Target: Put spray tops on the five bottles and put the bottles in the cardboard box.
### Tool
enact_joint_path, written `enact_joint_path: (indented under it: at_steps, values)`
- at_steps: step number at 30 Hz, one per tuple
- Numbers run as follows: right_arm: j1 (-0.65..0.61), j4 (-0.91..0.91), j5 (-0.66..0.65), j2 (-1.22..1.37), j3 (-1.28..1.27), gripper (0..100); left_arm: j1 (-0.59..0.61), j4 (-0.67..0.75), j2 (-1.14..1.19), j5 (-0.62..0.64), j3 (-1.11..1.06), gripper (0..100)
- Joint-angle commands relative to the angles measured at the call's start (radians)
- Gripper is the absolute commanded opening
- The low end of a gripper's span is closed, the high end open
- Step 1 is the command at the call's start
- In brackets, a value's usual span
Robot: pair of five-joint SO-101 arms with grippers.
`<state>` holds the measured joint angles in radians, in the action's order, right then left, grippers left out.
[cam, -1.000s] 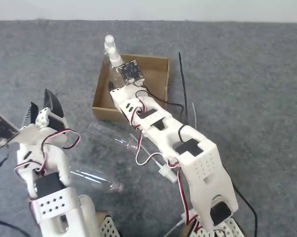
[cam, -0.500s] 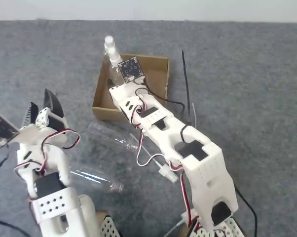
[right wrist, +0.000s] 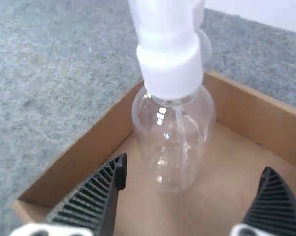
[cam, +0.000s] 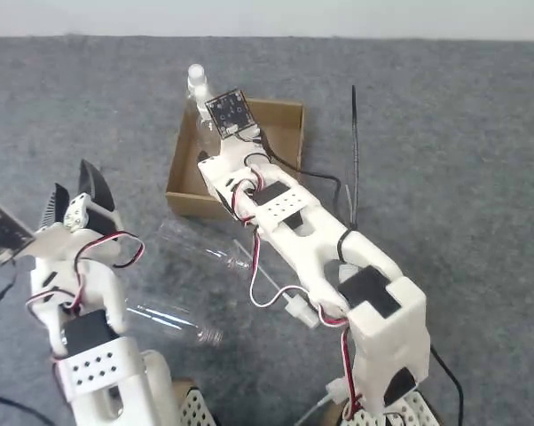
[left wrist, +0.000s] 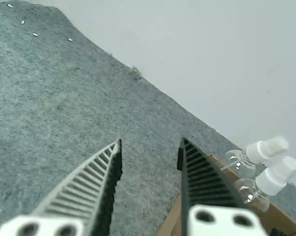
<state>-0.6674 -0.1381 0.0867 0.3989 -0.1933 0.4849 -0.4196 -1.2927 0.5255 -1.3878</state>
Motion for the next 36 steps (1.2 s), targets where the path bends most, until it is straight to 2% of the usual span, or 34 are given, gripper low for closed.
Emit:
enact_joint_path:
  at_steps: [1, 6, 13, 16, 19, 24, 30, 36]
  values:
    - [-0.002, -0.127, -0.021, -0.128, 0.021, 34.4, 0.002, 0.035, -0.014, -0.009, 0.012, 18]
    - [0.007, -0.232, -0.023, -0.183, 0.023, 31.7, 0.002, 0.035, -0.014, -0.011, 0.012, 18]
    - [0.077, -0.286, -0.023, -0.216, 0.081, 10.6, 0.002, 0.035, -0.014, -0.011, 0.012, 18]
    - [0.117, -0.305, -0.023, -0.214, 0.115, 5.3, 0.002, 0.035, -0.014, -0.011, 0.012, 18]
    - [0.14, -0.305, -0.029, -0.214, 0.124, 4.6, 0.002, 0.035, -0.014, -0.011, 0.012, 18]
    - [0.143, -0.294, -0.137, -0.183, 0.126, 4.4, 0.002, 0.037, -0.014, -0.011, 0.012, 18]
    - [0.145, -0.145, -0.138, -0.016, 0.172, 4.4, 0.002, 0.037, -0.014, -0.011, 0.012, 18]
    - [0.145, -0.125, -0.138, 0.107, 0.255, 4.4, 0.002, 0.037, -0.014, -0.011, 0.012, 18]
